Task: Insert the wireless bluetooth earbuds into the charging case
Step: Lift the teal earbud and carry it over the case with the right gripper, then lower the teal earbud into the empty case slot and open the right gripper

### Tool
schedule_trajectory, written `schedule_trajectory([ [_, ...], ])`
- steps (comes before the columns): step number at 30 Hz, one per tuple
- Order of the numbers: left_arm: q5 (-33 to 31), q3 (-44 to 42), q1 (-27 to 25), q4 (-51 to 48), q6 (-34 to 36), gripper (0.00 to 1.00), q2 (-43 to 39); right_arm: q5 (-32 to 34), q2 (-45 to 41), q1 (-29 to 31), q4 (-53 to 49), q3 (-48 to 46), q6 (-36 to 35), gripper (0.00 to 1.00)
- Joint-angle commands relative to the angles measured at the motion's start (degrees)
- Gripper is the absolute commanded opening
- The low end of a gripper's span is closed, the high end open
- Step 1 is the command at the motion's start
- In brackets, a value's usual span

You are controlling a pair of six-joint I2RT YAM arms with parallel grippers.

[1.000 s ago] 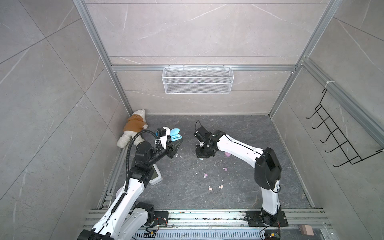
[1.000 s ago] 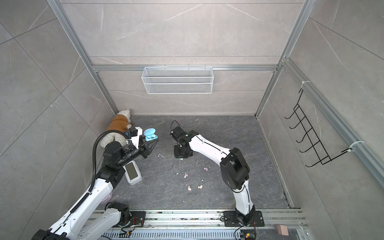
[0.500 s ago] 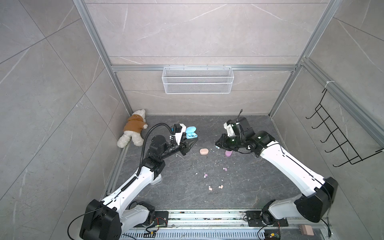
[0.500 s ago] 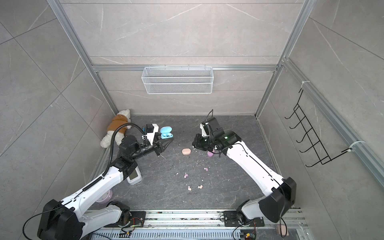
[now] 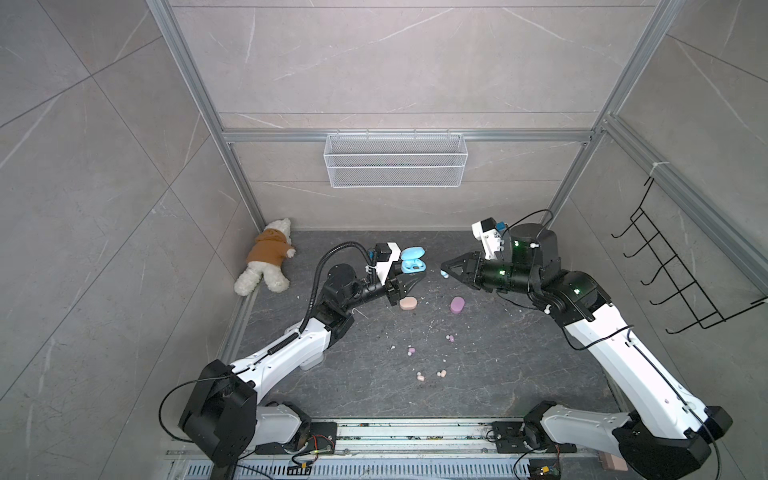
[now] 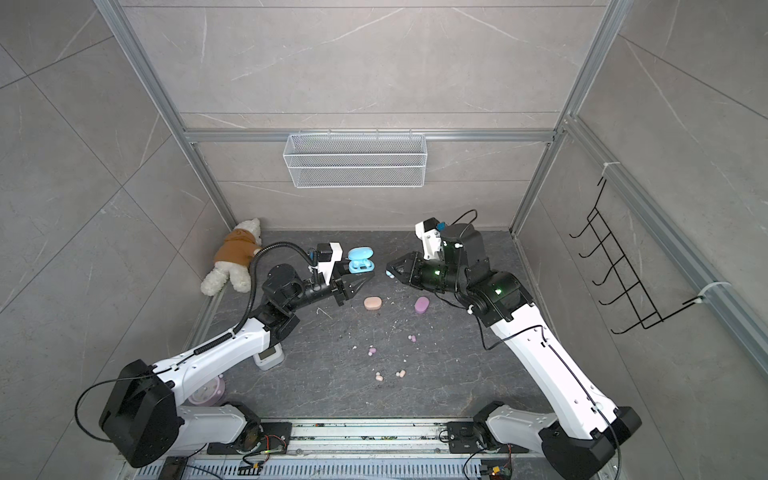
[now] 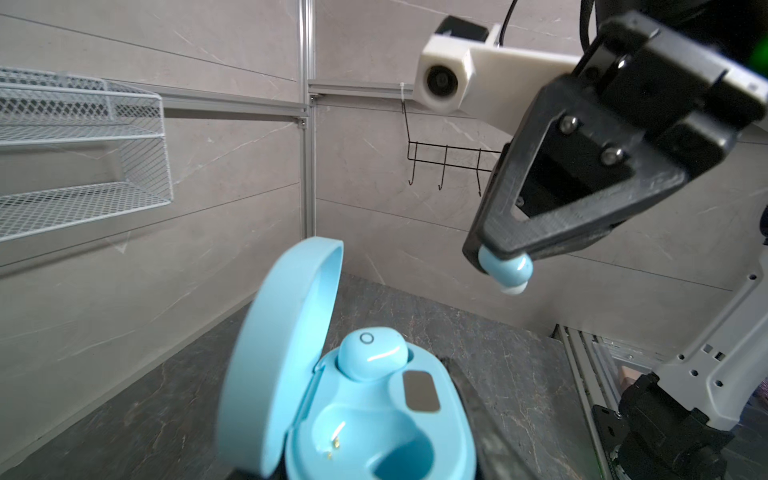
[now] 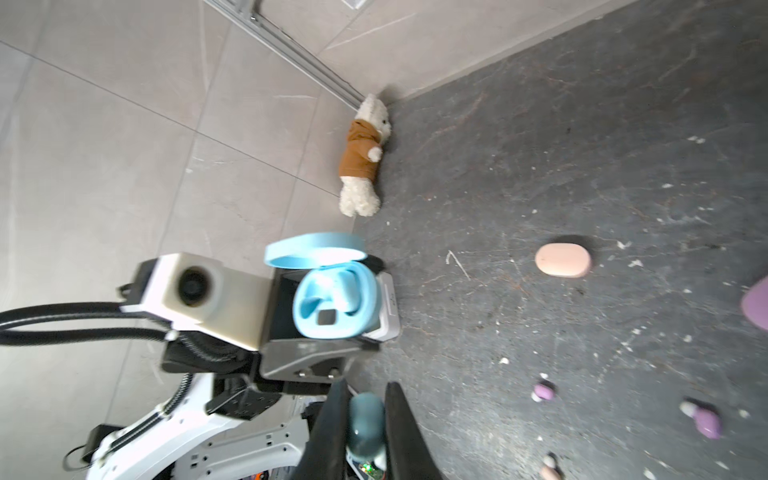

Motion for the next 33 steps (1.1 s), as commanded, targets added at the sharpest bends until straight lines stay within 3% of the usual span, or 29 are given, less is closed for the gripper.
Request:
schedule_trajectory([
  [1, 2.4, 2.5, -1.3, 7.1, -0.6, 0.15, 1.5, -3.5, -2.1, -0.2, 6.9, -0.8, 3.4, 0.17],
  [14, 5.4, 4.2, -3.7, 6.8, 1.1, 0.15, 2.7, -6.7, -2.5, 1.0, 15.0, -6.3, 4.2, 0.17],
  [33, 5.0, 4.4, -5.5, 3.5, 4.2, 0.15, 0.7, 0.3, -1.1, 6.4, 11.4, -5.3, 0.0, 0.18],
])
